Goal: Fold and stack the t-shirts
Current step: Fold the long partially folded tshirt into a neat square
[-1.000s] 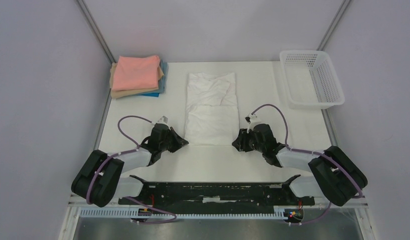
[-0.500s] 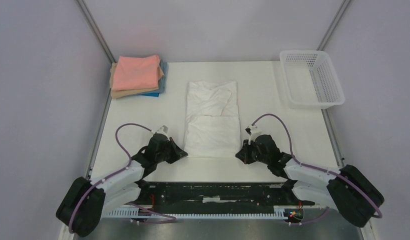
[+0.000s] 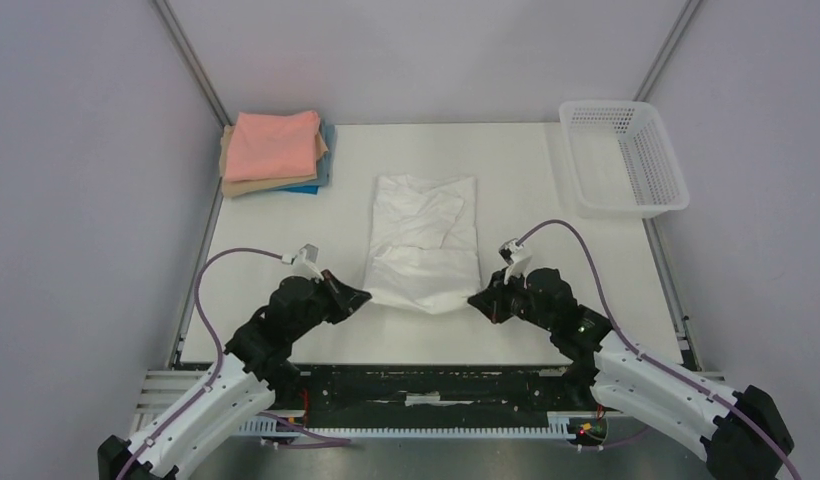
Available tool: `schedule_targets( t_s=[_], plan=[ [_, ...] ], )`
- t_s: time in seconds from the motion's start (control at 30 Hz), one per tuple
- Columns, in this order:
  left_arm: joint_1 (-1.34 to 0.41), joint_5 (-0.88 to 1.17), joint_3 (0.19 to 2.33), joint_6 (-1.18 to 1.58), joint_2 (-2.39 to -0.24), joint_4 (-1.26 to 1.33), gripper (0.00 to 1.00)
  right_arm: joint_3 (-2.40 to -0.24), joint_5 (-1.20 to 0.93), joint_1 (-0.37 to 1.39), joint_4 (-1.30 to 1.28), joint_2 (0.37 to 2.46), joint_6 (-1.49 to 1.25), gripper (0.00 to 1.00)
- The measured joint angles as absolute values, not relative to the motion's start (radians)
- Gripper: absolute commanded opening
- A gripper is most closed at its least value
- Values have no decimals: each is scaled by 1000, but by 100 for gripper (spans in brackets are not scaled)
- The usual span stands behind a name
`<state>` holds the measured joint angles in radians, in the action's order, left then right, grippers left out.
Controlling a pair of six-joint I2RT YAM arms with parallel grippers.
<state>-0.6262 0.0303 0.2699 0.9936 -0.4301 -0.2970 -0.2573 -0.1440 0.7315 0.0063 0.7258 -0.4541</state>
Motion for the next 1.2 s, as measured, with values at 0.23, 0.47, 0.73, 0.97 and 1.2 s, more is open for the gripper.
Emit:
schedule_targets(
  t_s=[0.23,0.47,0.73,0.97,1.2],
  plan=[
    [-625,-131,458,974,-693,-294,2,-451,-42,710,-2,847,-392,0],
    [-572,-211,655,907,-948,-235,2,-578,-46,559,27,1018,-358,0],
    [-476,-213,860,833,-1208,-180,2,-758,-155,429,78,1224,-316,0],
    [-396,-165,1023,785,-1407,-146,2,-901,-265,337,134,1404,-302,0],
    [-346,-125,1192,753,-1633,-129,2,-1016,-385,260,210,1621,-307,0]
  ],
)
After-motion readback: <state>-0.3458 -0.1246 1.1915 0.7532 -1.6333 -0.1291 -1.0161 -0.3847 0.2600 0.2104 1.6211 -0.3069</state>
